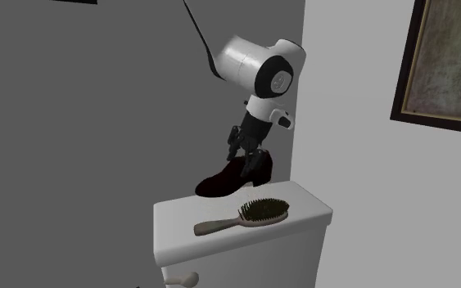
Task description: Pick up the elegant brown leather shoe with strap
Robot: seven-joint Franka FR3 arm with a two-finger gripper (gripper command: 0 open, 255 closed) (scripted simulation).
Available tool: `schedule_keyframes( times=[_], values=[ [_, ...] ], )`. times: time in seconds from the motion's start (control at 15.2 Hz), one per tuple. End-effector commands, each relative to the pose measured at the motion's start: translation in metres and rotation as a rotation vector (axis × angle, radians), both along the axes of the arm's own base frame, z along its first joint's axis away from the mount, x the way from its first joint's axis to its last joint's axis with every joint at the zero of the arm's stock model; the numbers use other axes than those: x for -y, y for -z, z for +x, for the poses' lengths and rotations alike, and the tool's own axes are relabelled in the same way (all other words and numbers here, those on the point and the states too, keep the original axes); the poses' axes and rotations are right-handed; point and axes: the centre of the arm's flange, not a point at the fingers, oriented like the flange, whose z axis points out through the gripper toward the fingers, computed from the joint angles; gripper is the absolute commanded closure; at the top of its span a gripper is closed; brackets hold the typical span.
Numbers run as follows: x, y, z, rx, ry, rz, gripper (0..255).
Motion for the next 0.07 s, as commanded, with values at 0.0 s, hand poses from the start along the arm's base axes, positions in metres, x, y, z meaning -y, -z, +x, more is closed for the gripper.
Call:
schedule_keyframes(
  times=[0.0],
  values=[
    [-0.0005, -0.0040, -0.0006, 0.001, 0.000, 0.000, 255]
  ],
)
